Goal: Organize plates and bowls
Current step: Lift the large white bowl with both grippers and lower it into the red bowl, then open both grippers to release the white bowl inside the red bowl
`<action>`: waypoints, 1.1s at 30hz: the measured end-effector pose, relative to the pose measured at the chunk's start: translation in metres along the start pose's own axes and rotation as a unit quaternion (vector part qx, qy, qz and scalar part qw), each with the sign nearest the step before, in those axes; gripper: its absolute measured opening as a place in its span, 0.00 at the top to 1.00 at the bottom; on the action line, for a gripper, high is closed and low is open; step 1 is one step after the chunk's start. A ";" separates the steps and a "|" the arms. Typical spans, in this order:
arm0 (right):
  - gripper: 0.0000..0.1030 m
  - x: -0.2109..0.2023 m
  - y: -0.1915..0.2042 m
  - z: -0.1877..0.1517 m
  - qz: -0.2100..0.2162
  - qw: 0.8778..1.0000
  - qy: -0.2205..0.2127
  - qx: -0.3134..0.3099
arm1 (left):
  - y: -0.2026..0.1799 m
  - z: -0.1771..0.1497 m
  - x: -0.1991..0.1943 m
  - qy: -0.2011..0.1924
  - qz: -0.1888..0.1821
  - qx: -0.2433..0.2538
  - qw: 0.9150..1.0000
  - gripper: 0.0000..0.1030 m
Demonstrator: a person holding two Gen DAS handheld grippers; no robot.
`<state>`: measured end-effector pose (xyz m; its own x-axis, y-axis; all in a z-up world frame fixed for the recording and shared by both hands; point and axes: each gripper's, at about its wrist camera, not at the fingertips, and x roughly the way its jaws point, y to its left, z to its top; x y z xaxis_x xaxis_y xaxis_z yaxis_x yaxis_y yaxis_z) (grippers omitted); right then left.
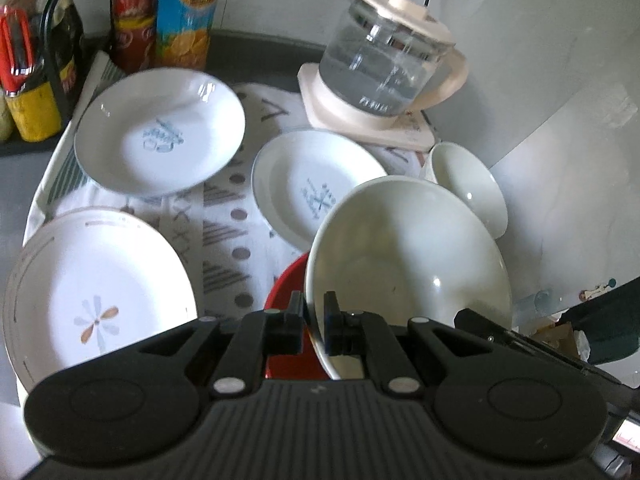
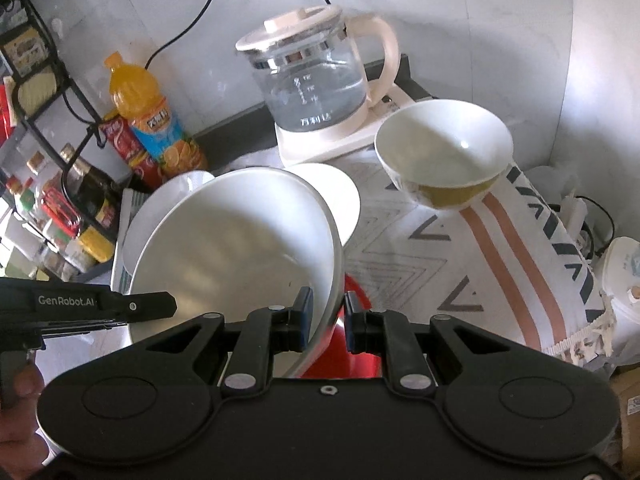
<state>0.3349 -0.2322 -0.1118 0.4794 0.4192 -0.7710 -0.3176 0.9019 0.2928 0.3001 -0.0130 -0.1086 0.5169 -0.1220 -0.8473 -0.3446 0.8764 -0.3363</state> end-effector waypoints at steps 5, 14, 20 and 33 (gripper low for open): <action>0.84 0.000 -0.002 -0.007 -0.007 1.000 0.008 -0.004 | 0.004 -0.009 0.008 0.020 -0.003 -0.007 1.000 0.95; 0.84 0.001 -0.005 -0.013 -0.021 1.000 0.011 -0.005 | 0.008 -0.018 0.027 0.051 -0.010 -0.012 0.999 0.95; 0.89 0.009 -0.007 -0.014 -0.044 0.999 0.005 0.000 | 0.013 -0.020 0.040 0.069 -0.012 -0.020 0.997 0.94; 0.94 0.028 -0.006 -0.013 -0.048 0.999 0.018 -0.009 | 0.018 -0.007 0.024 0.044 0.000 -0.015 0.999 0.91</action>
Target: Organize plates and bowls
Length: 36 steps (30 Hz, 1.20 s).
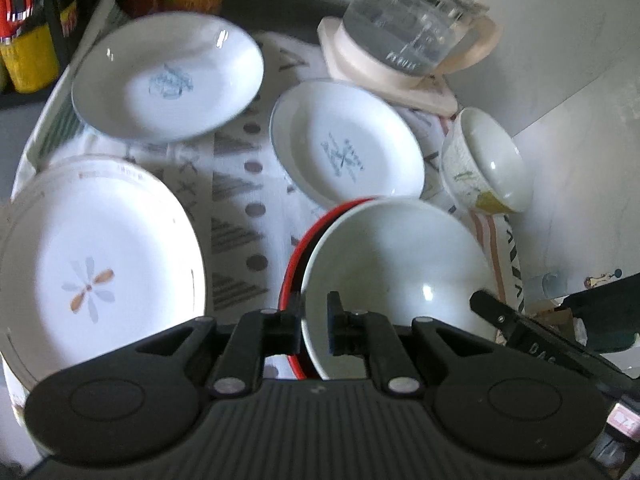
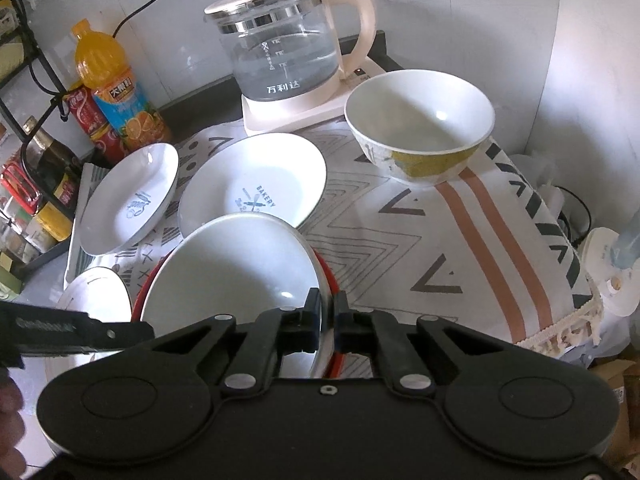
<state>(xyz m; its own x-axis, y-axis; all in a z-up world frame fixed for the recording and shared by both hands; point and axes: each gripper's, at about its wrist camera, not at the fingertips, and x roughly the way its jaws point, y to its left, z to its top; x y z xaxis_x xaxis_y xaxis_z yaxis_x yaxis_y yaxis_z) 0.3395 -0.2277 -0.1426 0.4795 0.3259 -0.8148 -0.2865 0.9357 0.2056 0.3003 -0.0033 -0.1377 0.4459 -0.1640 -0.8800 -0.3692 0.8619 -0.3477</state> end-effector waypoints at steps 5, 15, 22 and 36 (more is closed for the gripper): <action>0.92 0.001 0.000 0.002 0.001 1.000 0.003 -0.005 | -0.008 0.011 -0.009 -0.012 0.006 0.011 1.000 0.83; 0.69 -0.008 -0.017 0.013 0.027 0.999 0.000 0.024 | -0.034 0.026 -0.004 -0.032 0.014 0.042 0.999 0.45; 0.51 -0.016 -0.046 0.027 0.022 0.997 -0.025 0.065 | -0.067 0.042 0.007 -0.042 0.001 0.075 0.996 0.34; 0.46 -0.013 -0.110 0.046 -0.018 0.990 -0.050 0.132 | -0.116 0.076 0.055 -0.025 -0.015 0.098 0.995 0.33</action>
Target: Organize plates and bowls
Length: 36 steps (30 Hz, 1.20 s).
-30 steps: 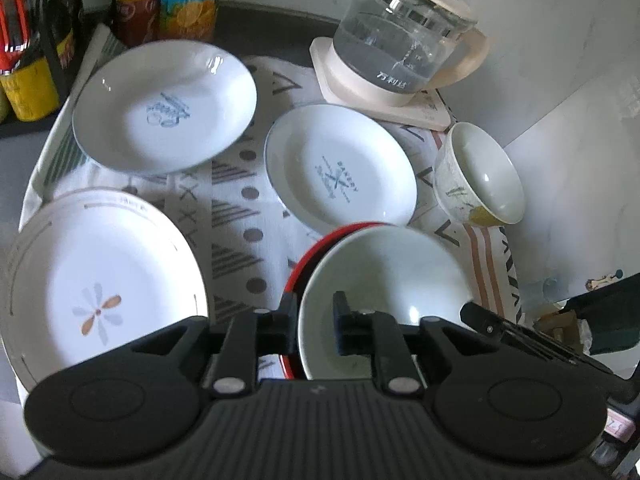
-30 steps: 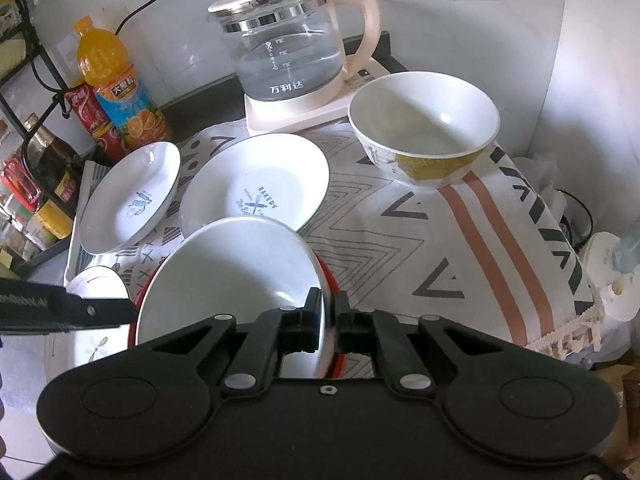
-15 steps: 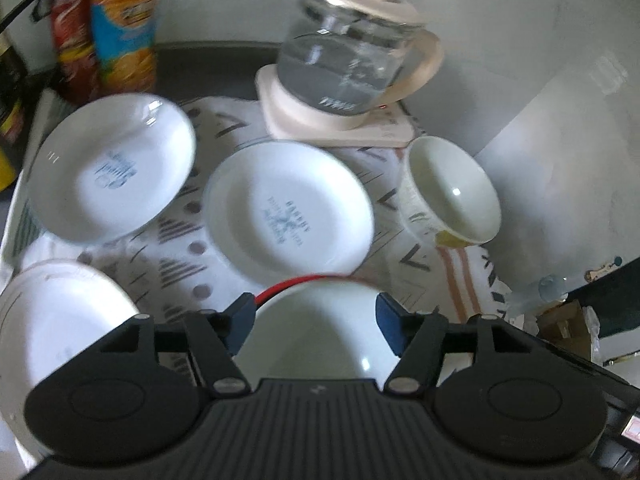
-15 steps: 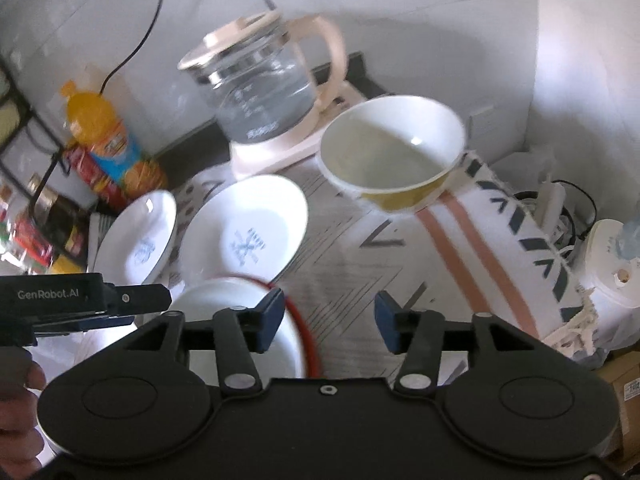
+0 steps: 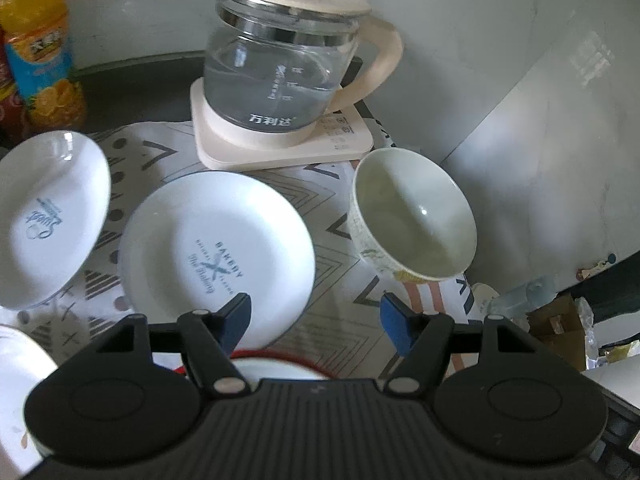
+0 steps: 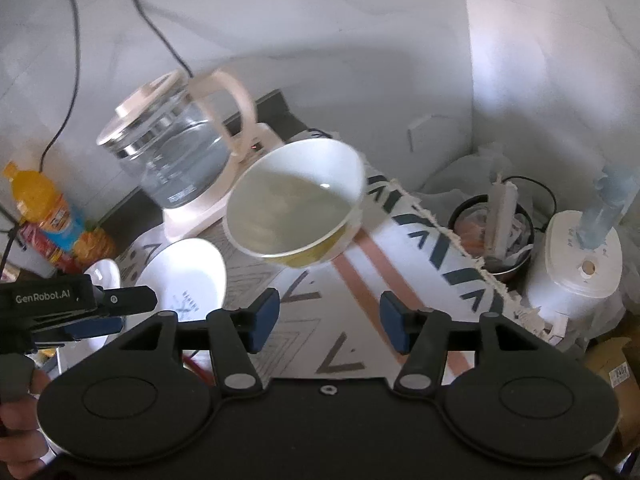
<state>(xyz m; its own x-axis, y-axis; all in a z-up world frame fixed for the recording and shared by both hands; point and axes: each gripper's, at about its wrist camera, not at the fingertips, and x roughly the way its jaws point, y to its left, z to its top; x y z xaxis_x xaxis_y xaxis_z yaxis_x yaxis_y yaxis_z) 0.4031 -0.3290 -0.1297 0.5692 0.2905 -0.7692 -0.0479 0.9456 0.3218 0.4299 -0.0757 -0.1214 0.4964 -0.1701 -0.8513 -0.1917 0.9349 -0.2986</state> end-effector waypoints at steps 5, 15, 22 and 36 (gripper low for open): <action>0.41 0.010 -0.011 0.010 -0.008 1.000 -0.006 0.018 | -0.010 0.013 0.021 0.007 -0.002 0.009 1.000 0.33; 0.34 0.041 -0.020 0.032 -0.004 0.999 -0.008 0.036 | -0.018 0.042 0.059 0.010 0.003 0.005 1.000 0.33; 0.33 0.066 -0.022 0.043 -0.005 0.998 -0.003 0.061 | -0.024 0.056 0.086 0.015 0.002 0.003 1.000 0.33; 0.46 0.105 -0.018 0.046 -0.020 0.995 0.017 0.092 | -0.039 0.050 0.116 0.030 0.007 -0.002 1.000 0.65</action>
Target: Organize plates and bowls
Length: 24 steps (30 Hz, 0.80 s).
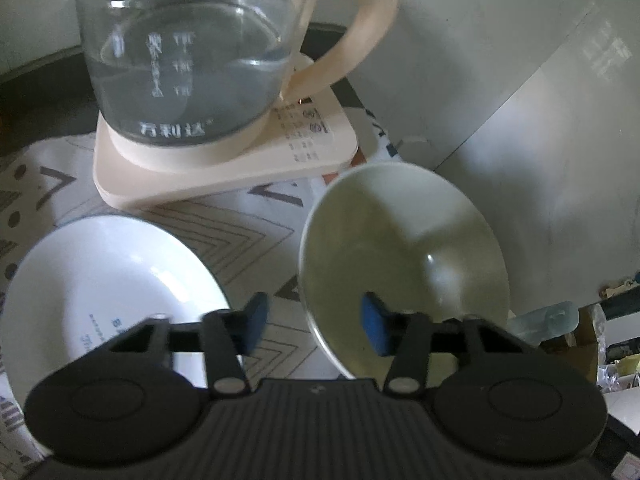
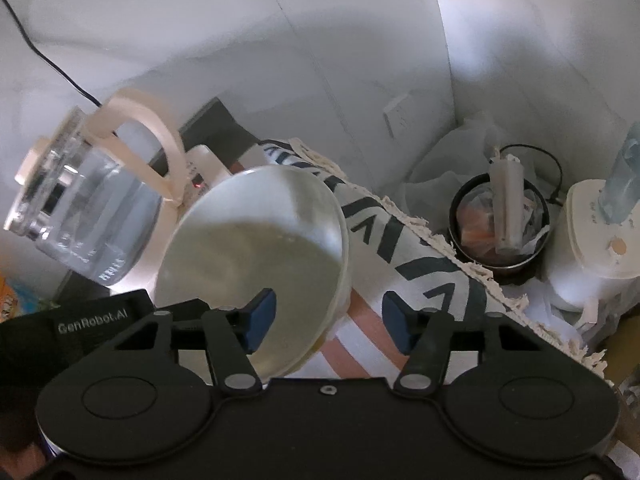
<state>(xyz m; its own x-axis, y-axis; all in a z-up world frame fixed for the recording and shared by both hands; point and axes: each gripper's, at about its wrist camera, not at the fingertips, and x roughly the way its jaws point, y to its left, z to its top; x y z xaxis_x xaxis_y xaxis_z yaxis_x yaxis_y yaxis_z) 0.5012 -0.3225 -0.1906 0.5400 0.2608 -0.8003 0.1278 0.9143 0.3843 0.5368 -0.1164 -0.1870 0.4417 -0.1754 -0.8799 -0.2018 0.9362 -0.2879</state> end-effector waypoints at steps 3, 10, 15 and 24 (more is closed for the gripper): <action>0.61 0.013 -0.001 -0.003 -0.009 1.000 0.018 -0.003 | 0.002 -0.004 0.007 0.003 -0.003 -0.018 1.000 0.88; 0.79 0.015 -0.002 -0.012 0.000 1.000 0.026 0.005 | 0.003 -0.009 -0.003 -0.004 -0.009 -0.020 1.000 0.89; 0.80 0.001 0.002 -0.015 0.007 1.000 0.012 0.004 | 0.007 -0.009 -0.016 -0.012 -0.016 -0.032 0.999 0.89; 0.80 -0.029 0.009 -0.021 0.013 1.000 -0.010 0.012 | 0.010 -0.018 -0.047 -0.024 -0.026 -0.037 0.999 0.89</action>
<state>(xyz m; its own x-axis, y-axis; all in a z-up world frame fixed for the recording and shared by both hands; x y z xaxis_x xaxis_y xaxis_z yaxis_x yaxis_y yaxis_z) 0.4692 -0.3151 -0.1729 0.5596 0.2783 -0.7806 0.1333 0.8994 0.4162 0.4985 -0.1040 -0.1551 0.4938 -0.2072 -0.8445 -0.2401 0.9009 -0.3614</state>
